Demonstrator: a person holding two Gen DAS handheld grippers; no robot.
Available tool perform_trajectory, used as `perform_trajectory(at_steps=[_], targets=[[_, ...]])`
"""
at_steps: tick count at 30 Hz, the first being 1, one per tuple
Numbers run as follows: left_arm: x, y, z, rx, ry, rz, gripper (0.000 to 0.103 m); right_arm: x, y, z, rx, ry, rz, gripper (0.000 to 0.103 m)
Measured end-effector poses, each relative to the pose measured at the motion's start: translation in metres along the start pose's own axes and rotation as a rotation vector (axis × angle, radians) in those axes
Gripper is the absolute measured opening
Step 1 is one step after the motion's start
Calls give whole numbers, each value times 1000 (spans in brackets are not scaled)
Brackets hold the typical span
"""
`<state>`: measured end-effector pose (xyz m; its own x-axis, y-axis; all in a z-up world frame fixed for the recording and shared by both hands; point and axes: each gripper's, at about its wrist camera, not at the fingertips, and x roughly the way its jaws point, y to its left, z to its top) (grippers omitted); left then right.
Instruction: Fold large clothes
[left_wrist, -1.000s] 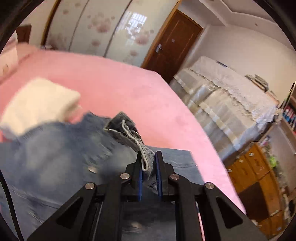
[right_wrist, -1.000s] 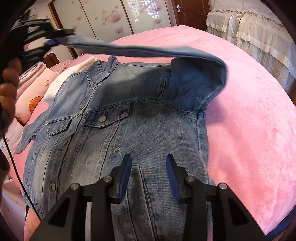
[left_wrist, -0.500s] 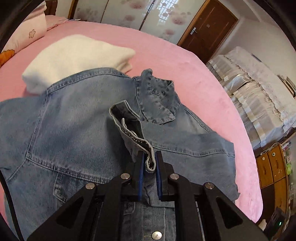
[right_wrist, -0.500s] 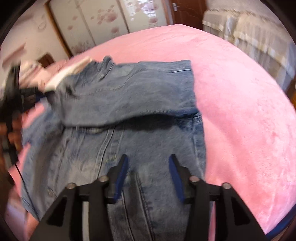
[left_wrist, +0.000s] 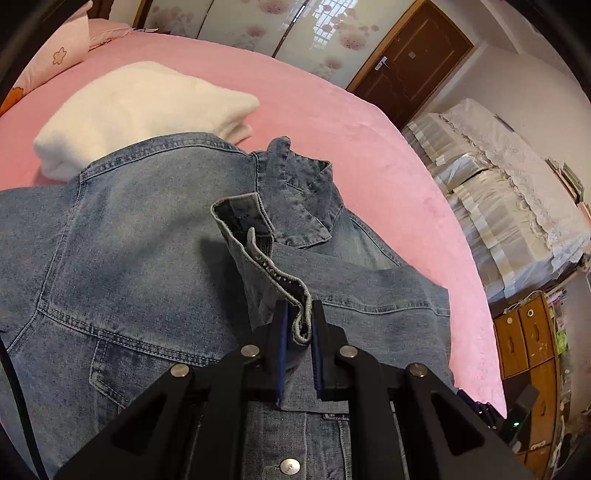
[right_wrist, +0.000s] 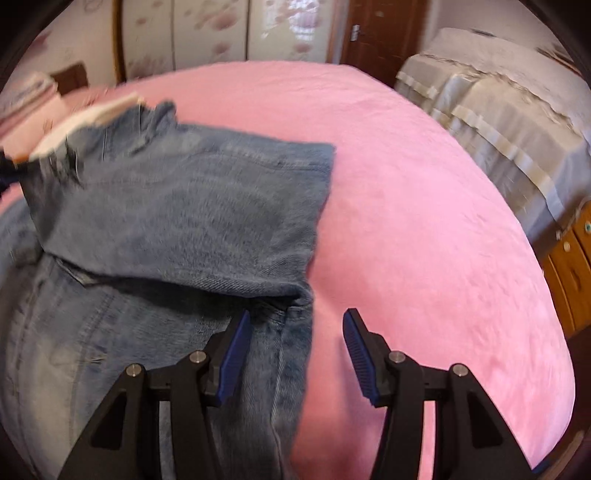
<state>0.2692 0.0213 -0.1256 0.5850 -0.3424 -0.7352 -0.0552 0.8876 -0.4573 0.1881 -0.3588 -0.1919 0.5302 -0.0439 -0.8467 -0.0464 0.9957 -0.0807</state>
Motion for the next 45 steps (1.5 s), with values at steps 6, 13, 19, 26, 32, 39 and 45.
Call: perform_trajectory(at_steps=[6, 13, 19, 26, 32, 39, 45], targets=[[-16, 13, 7, -30, -63, 24, 8, 4, 9, 11, -15, -59, -65, 42], [1, 52, -15, -50, 13, 143, 7, 6, -7, 0, 127, -48, -71, 26], [9, 82, -19, -140, 79, 68, 19, 2, -13, -1, 167, 1, -20, 35], [25, 73, 28, -155, 77, -60, 38, -32, -12, -8, 135, -15, 100, 36], [66, 54, 54, -131, 133, -27, 38, -47, -13, 3, 171, -57, 187, 37], [87, 64, 41, -167, 158, 0, 10, -38, -12, 27, 151, -77, 142, 38], [99, 67, 16, -102, 136, 72, 9, -26, -11, 40, 136, -75, 114, 38]])
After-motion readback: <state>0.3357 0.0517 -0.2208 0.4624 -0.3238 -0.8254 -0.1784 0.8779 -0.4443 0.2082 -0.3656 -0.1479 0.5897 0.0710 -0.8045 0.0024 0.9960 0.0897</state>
